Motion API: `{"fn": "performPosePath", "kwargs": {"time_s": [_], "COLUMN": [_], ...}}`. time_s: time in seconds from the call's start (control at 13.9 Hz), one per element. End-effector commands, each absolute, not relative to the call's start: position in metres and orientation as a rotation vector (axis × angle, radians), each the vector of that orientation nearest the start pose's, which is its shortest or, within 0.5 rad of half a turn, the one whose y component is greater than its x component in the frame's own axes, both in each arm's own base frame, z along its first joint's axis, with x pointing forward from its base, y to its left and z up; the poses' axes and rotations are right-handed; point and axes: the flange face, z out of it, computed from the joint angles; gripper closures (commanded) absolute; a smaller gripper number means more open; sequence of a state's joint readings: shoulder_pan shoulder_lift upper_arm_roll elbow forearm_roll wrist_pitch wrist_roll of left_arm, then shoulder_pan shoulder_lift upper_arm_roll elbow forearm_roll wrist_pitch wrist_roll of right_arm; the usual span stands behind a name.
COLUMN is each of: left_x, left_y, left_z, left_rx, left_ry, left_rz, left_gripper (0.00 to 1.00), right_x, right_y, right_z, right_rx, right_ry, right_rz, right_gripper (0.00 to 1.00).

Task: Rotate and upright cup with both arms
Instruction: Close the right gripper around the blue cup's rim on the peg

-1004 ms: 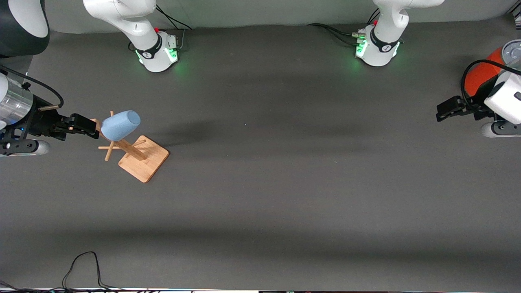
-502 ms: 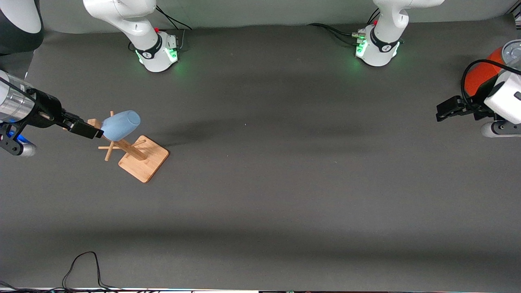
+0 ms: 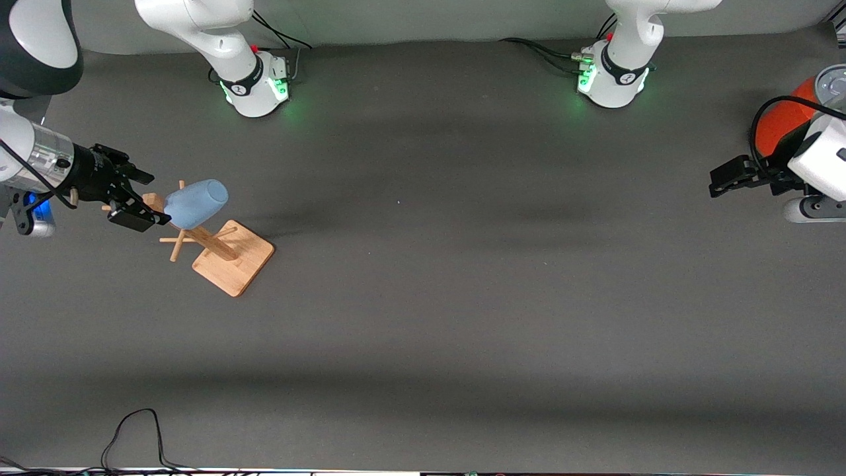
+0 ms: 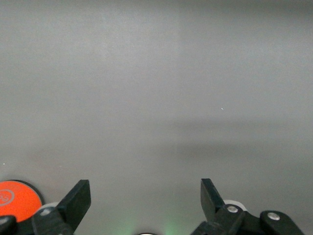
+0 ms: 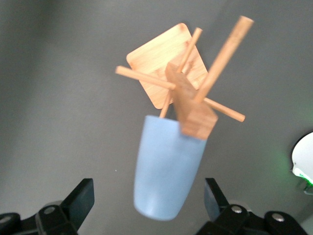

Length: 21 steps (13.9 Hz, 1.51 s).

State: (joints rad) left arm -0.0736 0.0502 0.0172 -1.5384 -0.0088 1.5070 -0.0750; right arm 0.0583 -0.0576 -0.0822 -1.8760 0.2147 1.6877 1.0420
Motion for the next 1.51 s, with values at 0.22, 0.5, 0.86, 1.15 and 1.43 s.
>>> {"fn": "performPosePath", "kwargs": {"time_s": [0.22, 0.5, 0.86, 1.15, 1.43], "left_x": [0.561, 0.563, 0.563, 0.562, 0.562], "left_y": [-0.033, -0.033, -0.034, -0.033, -0.033], "left_z": [0.613, 0.613, 0.613, 0.612, 0.612], "left_rx": [-3.144, -3.144, -3.144, -3.144, -3.144], "left_ry": [-0.012, -0.012, -0.009, -0.012, -0.012], "left_rz": [0.09, 0.078, 0.08, 0.085, 0.085], "left_gripper": [0.0, 0.0, 0.0, 0.0, 0.0], "right_x": [0.508, 0.508, 0.506, 0.511, 0.515], "right_y": [0.0, 0.001, 0.008, 0.012, 0.033], "right_z": [0.472, 0.443, 0.438, 0.46, 0.496], "right_rx": [-2.363, -2.303, -2.301, -2.3, -2.246], "right_ry": [1.68, 1.712, 1.706, 1.695, 1.686], "right_rz": [0.348, 0.32, 0.353, 0.371, 0.42], "right_gripper": [0.0, 0.0, 0.33, 0.34, 0.34]}}
